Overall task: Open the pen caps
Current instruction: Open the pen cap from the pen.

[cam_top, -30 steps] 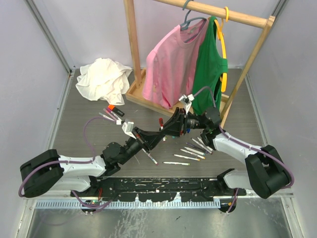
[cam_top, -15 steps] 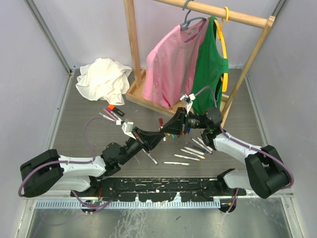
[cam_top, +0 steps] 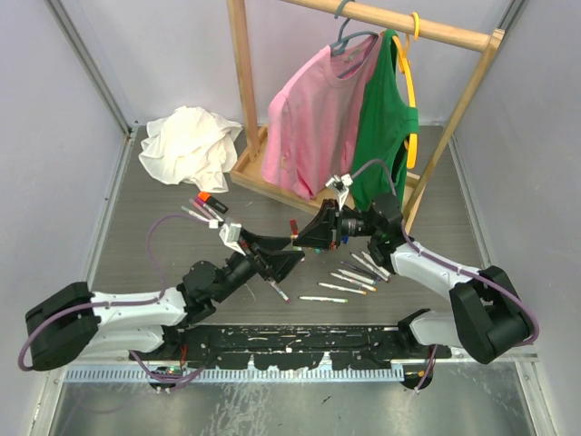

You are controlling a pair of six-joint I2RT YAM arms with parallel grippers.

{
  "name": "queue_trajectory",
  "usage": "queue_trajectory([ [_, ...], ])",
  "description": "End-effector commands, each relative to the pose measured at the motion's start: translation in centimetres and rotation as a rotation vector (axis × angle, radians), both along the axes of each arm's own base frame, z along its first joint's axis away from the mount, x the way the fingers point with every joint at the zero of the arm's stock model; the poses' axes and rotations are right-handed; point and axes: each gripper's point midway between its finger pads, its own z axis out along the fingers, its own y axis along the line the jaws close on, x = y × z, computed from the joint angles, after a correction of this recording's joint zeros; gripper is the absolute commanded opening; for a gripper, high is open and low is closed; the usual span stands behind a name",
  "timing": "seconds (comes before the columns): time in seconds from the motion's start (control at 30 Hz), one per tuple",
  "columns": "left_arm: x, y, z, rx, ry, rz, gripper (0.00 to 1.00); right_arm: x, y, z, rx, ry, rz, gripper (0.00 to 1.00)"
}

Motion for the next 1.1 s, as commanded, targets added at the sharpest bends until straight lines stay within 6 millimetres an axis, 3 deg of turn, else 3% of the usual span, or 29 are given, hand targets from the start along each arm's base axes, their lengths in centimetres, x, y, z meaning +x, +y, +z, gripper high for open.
queue_trajectory([
  [0.0,-0.7,1.4,2.3,-0.008,-0.056,0.007,0.82,0.4,0.1,1.3,-0.012,-0.121,0.01,0.01],
  [0.1,-0.8,2.7,2.7,0.019,-0.053,0.037,0.99,0.8,0.1,0.6,-0.057,-0.131,0.012,0.01],
  [0.37,0.5,5.2,4.0,0.038,0.027,0.111,0.99,0.1,0.5,-0.1,-0.105,-0.149,0.059,0.01],
  [0.5,1.2,5.2,4.5,0.038,0.063,0.131,0.91,-0.2,0.7,0.0,-0.102,-0.154,0.078,0.01],
  [0.83,2.9,2.2,4.4,0.058,0.118,0.071,0.64,-0.7,0.8,0.0,-0.102,-0.16,0.1,0.01],
  [1.07,3.3,1.3,3.9,0.05,0.142,0.046,0.47,-0.9,0.9,0.1,-0.1,-0.161,0.11,0.01],
])
